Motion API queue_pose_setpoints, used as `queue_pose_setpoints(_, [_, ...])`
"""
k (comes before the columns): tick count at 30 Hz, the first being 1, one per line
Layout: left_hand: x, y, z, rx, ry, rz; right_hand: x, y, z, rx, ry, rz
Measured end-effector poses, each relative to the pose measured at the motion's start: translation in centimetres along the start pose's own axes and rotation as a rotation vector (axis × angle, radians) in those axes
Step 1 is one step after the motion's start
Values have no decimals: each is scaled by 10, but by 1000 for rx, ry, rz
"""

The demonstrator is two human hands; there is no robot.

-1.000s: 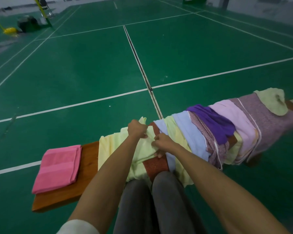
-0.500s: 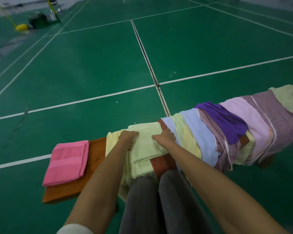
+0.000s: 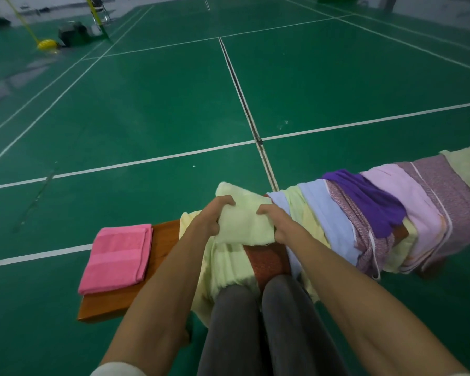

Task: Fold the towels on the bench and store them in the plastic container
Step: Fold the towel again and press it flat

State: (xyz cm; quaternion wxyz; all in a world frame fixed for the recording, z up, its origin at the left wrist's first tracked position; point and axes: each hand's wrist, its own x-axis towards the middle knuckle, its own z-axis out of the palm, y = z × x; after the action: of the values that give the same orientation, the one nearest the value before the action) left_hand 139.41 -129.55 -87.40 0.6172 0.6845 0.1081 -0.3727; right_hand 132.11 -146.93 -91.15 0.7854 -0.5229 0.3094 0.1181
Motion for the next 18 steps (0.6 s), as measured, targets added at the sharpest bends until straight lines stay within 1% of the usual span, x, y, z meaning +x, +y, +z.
queue_pose_setpoints(5, [-18, 16, -6, -102, -32, 113, -6, 0, -7, 271, -143, 46])
queue_pose_setpoints(7, [-31, 24, -5, -100, -55, 132, -10, 1, -1, 352, -160, 24])
queue_pose_setpoints(9, [-35, 29, -8, -80, -76, 141, -19, -8, 6, 384, -140, -49])
queue_pose_setpoints(11, [-39, 30, -13, -62, -82, 125, -21, -17, 10, 402, -102, -82])
queue_pose_setpoints(13, [-37, 28, -20, -35, -66, 113, -15, -23, 13, 305, -50, -102])
queue_pose_setpoints(16, [-36, 19, -31, 8, 51, 126, -1, -18, 20, -93, 28, -105])
queue_pose_setpoints(18, [-33, 11, -40, 45, 143, 153, 5, -16, 29, -255, 79, -177])
